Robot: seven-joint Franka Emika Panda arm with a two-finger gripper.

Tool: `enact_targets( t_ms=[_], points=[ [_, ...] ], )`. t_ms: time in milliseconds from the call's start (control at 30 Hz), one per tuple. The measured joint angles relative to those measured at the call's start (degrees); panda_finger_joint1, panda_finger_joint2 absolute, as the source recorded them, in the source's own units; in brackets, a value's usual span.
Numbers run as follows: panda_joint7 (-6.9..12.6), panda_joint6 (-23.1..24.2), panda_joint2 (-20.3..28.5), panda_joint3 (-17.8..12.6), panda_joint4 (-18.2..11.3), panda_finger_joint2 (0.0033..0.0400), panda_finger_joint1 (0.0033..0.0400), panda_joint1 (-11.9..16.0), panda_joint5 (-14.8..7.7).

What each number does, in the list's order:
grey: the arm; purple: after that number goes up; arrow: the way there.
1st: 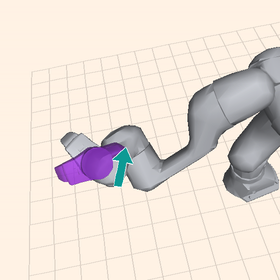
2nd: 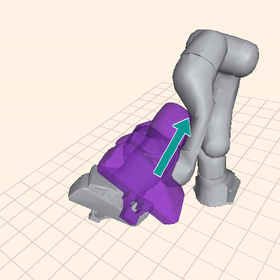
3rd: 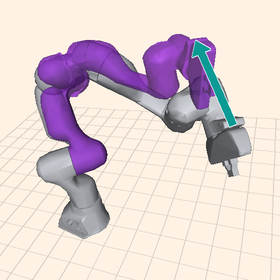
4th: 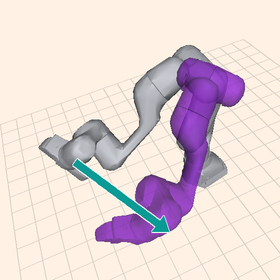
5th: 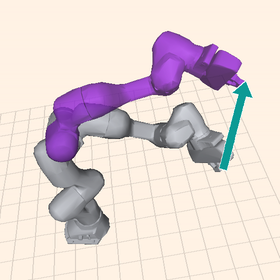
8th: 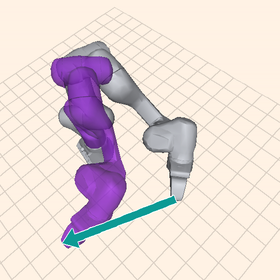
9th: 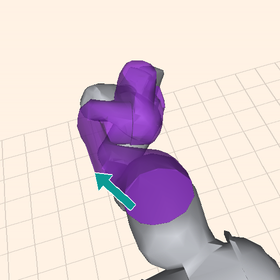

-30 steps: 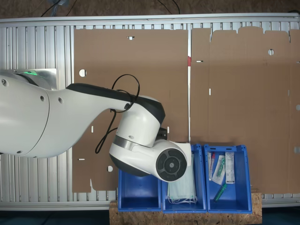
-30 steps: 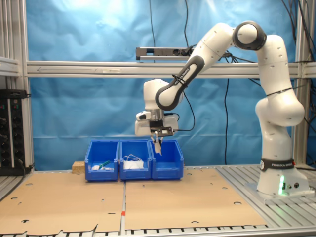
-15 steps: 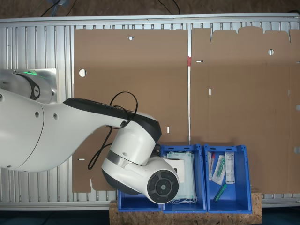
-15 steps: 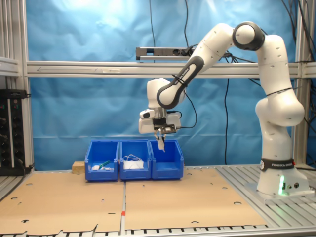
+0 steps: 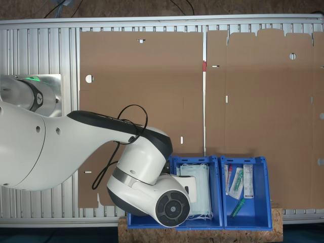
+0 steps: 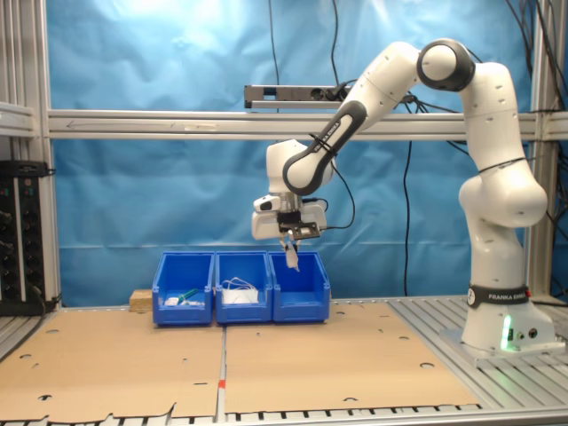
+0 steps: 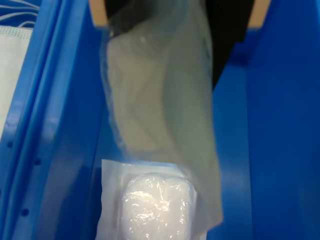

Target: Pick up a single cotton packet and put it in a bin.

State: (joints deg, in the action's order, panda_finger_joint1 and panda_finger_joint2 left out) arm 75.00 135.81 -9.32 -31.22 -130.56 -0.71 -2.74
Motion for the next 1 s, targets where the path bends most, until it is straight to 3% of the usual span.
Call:
enact_targets(
  t_ms=[1000],
  points=[
    [2.48,0.00,0.00,-0.40,0.00,0.0053,0.0053,0.00,0.00]
  ],
)
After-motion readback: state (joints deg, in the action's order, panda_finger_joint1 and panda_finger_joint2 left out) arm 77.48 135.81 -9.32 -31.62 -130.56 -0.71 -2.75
